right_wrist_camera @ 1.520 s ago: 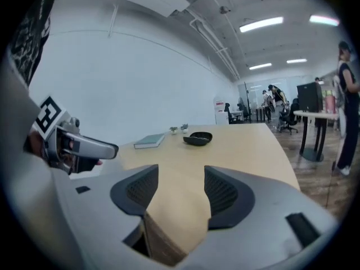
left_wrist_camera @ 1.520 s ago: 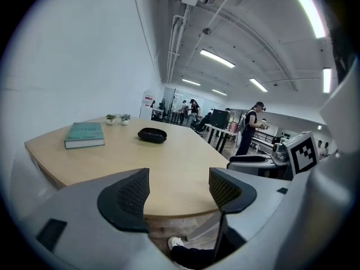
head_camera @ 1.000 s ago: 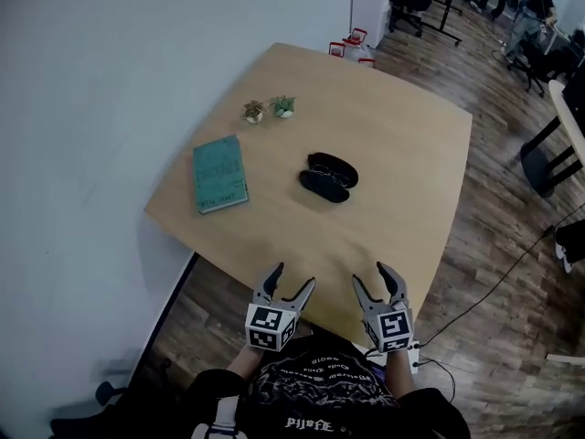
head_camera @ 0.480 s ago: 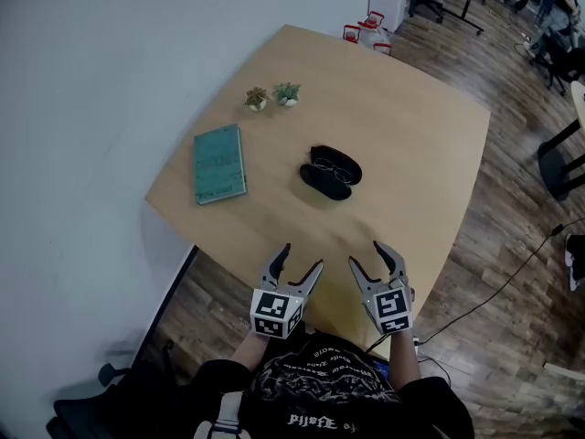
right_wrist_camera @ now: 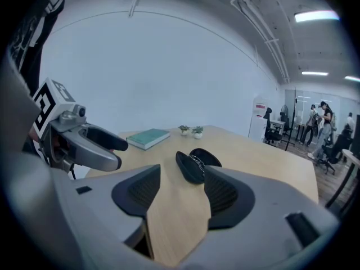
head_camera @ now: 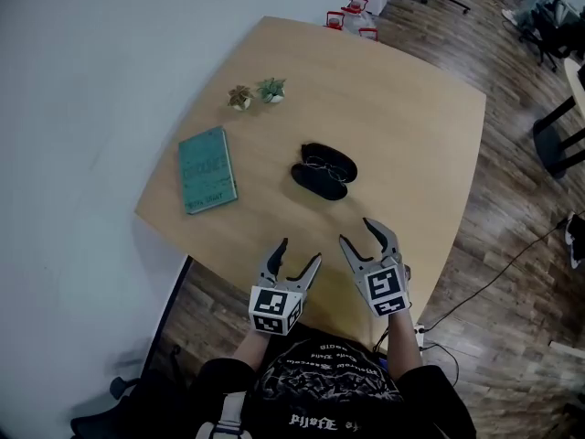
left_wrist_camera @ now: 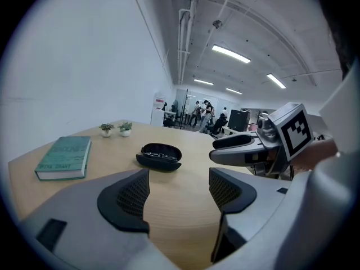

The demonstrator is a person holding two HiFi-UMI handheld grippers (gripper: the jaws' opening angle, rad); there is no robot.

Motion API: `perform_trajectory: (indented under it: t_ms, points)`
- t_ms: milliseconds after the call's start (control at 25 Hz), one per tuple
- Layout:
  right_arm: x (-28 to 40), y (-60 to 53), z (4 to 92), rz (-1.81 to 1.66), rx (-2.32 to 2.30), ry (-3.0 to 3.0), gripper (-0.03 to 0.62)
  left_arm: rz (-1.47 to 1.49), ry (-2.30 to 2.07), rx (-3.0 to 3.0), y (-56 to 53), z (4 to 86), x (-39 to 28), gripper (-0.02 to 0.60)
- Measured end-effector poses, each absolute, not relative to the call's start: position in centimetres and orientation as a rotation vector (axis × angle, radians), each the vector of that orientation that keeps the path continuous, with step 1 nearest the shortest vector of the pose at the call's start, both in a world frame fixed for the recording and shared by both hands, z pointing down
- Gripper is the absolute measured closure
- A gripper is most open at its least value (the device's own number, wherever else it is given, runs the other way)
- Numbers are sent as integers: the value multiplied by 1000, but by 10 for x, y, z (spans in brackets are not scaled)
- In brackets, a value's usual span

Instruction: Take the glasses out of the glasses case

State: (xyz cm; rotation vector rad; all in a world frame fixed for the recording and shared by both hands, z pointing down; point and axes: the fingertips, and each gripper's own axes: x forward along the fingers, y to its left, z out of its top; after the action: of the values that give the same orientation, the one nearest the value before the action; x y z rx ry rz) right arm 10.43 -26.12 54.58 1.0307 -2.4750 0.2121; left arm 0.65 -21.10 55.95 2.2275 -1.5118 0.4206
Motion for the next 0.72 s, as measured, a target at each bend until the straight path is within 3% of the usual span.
perform_trajectory:
  t_ms: [400, 480, 720]
  points:
    - [84, -329, 524, 136, 1069, -2495, 355, 426, -1492, 2225, -230, 571, -13, 242]
    - [82, -340, 521, 134, 1084, -2494, 398, 429, -1487, 2221, -233, 573, -18, 242]
    - [61, -360, 525, 110, 995, -2457, 396, 435, -1452, 2229, -242, 578, -34, 242]
